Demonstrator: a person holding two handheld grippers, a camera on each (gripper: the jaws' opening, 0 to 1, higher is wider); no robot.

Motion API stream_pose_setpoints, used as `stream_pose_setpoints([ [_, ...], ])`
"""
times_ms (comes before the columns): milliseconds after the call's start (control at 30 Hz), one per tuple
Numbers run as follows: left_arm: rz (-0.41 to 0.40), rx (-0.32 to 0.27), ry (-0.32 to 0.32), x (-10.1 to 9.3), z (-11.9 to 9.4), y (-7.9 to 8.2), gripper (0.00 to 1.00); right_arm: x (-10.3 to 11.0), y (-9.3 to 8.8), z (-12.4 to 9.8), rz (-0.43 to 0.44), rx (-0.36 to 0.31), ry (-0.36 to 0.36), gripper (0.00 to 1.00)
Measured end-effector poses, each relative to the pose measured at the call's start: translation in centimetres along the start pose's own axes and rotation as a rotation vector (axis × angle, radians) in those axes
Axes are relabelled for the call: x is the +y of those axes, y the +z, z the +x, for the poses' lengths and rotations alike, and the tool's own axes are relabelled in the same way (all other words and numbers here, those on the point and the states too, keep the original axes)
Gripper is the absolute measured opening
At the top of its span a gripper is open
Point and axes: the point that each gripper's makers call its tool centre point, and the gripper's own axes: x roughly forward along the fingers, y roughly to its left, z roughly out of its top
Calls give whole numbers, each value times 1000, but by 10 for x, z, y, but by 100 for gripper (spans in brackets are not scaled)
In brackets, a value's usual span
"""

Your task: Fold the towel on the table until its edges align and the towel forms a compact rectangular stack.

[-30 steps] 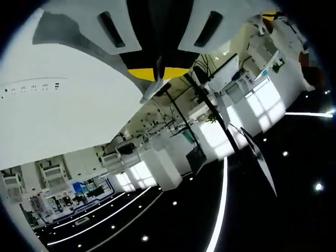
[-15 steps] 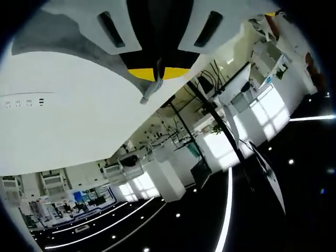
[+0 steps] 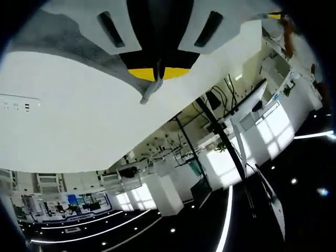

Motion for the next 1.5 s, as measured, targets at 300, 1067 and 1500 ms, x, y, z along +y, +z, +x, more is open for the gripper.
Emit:
stream_pose_setpoints([
  [300, -16, 41, 16, 13, 12, -28, 6, 0, -20, 26, -67, 40, -12, 1],
  [1067, 76, 84, 13, 32, 18, -37, 27, -13, -29, 54, -144, 61, 27, 15],
  [1500, 73, 124, 16, 45, 20, -43, 30, -29, -38, 40, -164, 106, 3, 37],
])
